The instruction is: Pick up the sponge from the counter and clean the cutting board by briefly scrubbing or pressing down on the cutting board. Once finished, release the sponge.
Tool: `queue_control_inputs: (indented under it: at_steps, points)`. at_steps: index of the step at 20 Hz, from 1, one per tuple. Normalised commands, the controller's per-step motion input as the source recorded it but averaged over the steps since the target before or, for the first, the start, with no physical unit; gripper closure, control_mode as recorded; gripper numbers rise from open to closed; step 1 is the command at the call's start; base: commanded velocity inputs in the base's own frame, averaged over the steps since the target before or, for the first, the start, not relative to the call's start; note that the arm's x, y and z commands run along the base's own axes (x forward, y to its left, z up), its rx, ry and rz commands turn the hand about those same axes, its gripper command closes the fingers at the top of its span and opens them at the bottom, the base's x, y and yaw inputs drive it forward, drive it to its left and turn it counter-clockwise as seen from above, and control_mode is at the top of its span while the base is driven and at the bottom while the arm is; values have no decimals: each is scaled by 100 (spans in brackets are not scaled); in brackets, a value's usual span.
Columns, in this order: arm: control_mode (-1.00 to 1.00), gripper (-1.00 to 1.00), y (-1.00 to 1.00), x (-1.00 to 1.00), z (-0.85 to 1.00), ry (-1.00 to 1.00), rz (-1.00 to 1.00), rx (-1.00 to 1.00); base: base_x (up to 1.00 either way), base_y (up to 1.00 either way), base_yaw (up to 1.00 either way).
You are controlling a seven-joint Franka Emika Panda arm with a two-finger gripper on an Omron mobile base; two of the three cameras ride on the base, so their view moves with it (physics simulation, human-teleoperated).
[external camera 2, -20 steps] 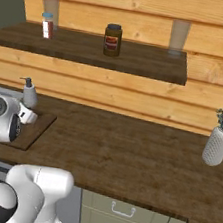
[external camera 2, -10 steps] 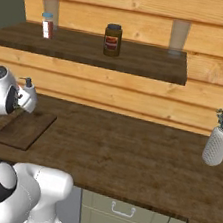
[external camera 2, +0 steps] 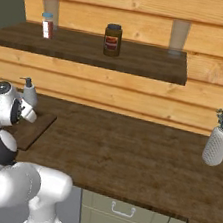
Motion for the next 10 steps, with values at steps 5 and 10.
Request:
queue_control_inputs:
  at_steps: [5,10]
  points:
    - [-100,100,19,48,-46,0,0,-1,0,0,0]
    - [-100,100,3,17,-48,0,0,0,0,0,0]
